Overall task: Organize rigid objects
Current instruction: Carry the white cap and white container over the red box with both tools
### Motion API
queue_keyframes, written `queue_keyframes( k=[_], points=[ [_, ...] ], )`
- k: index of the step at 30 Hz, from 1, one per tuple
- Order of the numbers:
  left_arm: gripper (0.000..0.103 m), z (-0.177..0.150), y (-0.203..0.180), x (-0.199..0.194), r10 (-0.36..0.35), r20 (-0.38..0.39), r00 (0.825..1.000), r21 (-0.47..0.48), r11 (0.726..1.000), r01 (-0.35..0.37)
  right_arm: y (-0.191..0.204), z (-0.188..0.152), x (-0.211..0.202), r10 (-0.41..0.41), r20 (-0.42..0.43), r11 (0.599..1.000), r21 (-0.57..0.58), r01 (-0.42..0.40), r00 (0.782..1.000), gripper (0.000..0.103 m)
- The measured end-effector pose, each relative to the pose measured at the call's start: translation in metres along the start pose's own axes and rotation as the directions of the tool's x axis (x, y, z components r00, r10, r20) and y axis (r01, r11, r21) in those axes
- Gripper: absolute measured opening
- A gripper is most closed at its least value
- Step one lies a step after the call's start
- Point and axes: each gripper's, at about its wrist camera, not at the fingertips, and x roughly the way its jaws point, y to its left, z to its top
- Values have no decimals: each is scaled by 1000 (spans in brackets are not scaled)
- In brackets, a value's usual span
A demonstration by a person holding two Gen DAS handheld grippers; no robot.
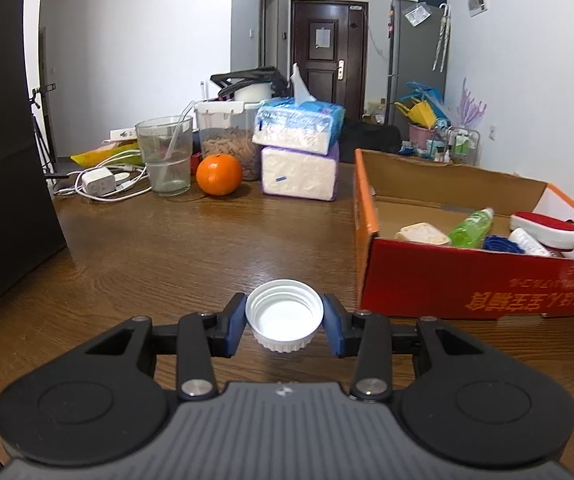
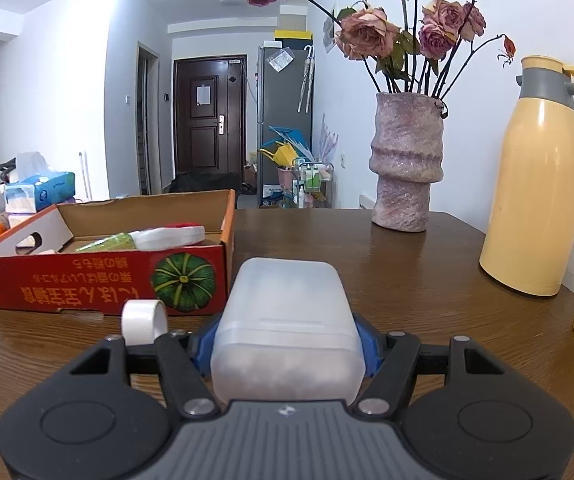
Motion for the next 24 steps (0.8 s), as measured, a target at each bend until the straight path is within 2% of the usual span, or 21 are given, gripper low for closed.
queue_keyframes(
  k=[12, 24],
  points=[
    [41, -6, -29, -34, -78, 64, 995, 32, 997, 76, 23, -2, -17, 56, 33, 998, -8, -56, 998, 65],
    [41, -12, -57, -57, -161, 80, 984, 47, 986, 158, 52, -1, -30, 119, 58, 993, -10, -118, 991, 65]
  ],
)
